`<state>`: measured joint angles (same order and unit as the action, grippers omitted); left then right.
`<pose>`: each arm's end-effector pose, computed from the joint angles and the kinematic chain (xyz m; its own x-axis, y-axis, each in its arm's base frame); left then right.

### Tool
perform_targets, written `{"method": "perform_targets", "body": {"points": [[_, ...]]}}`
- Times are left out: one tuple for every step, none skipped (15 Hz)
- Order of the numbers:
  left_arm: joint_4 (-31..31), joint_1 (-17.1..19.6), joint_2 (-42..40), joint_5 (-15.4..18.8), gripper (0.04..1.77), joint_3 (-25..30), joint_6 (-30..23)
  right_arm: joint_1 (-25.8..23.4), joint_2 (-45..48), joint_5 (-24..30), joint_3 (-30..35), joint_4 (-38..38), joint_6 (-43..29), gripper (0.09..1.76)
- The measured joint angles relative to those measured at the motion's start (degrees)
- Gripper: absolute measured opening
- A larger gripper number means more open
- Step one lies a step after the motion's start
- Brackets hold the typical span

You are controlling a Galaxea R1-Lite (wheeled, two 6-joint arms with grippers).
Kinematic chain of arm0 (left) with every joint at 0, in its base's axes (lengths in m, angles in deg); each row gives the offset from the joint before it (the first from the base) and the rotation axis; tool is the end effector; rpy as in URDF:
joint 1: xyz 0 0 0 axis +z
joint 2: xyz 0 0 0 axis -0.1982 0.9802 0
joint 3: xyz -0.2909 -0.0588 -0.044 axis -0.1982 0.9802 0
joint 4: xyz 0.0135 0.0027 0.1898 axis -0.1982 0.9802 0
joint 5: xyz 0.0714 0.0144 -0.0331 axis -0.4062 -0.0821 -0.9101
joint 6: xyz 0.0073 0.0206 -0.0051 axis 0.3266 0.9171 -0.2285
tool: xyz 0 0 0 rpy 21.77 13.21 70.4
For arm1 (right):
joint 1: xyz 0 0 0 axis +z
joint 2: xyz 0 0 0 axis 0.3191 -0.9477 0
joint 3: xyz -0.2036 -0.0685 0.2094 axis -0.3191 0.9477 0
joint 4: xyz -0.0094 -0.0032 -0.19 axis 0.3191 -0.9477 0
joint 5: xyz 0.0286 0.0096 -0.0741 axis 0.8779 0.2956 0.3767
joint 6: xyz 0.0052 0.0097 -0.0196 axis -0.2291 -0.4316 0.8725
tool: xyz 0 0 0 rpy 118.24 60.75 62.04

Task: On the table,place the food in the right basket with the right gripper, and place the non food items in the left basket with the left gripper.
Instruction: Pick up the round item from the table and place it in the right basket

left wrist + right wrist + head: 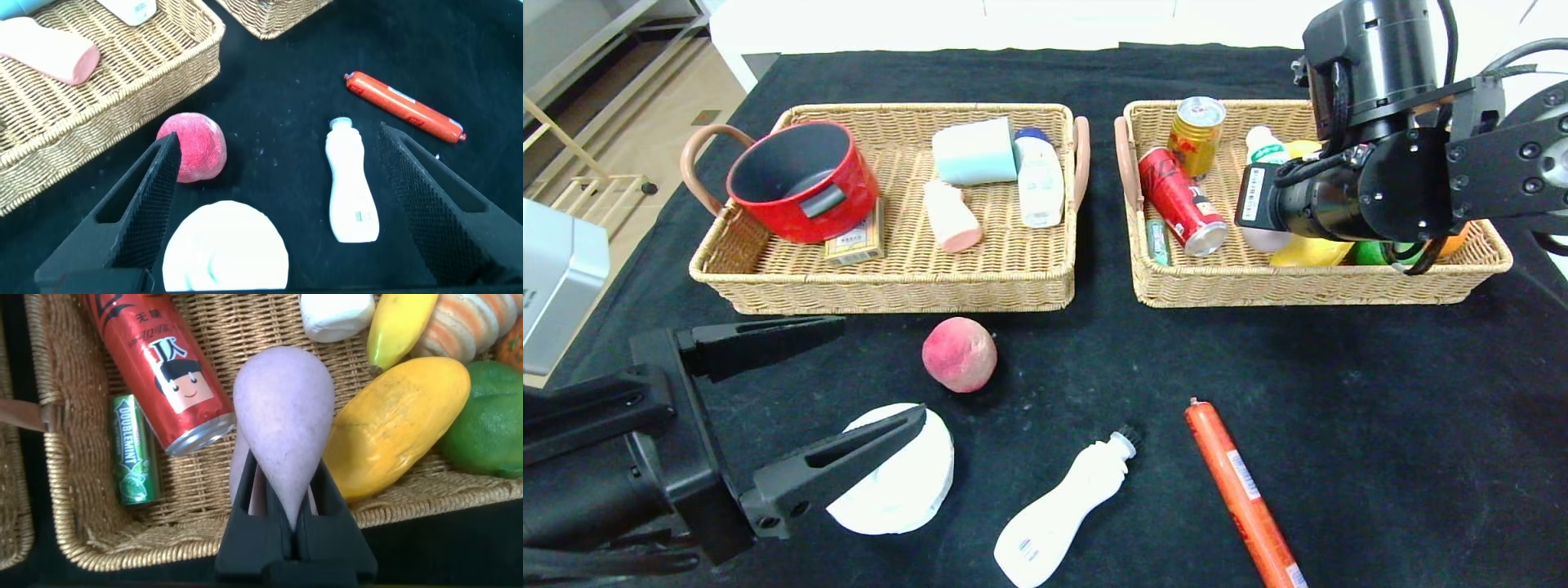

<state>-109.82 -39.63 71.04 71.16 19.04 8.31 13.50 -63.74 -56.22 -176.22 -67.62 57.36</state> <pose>0.1323 -0.0774 0.2440 0.7305 -0.6782 -0.0800 0.6819 0.7179 0.1401 0.3141 0.1812 0.3105 0.9428 -0.1121 -0.3138 0.1558 0.9808 0.1176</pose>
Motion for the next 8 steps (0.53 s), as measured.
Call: {"method": "perform_targets", "body": {"points": [[0.0, 0.0, 0.0, 0.0, 1.72, 0.0, 0.0, 0.0, -0.2, 0.0, -0.1, 0.1, 0.0, 0.32], [0.0, 0.0, 0.0, 0.0, 1.72, 0.1, 0.0, 0.0, -0.3, 0.0, -0.1, 0.4, 0.0, 0.48], [0.0, 0.0, 0.0, 0.0, 1.72, 0.1, 0.0, -0.1, -0.4, 0.0, -0.1, 0.6, 0.0, 0.64], [0.0, 0.0, 0.0, 0.0, 1.72, 0.1, -0.1, -0.1, -0.4, 0.0, -0.1, 0.5, 0.0, 0.77], [0.0, 0.0, 0.0, 0.0, 1.72, 0.1, -0.1, -0.1, -0.4, 0.0, -0.1, 0.5, -0.1, 0.89], [0.0, 0.0, 0.0, 0.0, 1.72, 0.1, -0.1, -0.1, -0.4, 0.1, -0.1, 0.5, -0.1, 0.98], [0.0, 0.0, 0.0, 0.0, 1.72, 0.2, -0.1, -0.1, -0.5, 0.1, -0.1, 0.5, -0.1, 1.07], [0.0, 0.0, 0.0, 0.0, 1.72, 0.2, -0.1, -0.1, -0.5, 0.0, -0.1, 0.5, 0.0, 1.14]]}}
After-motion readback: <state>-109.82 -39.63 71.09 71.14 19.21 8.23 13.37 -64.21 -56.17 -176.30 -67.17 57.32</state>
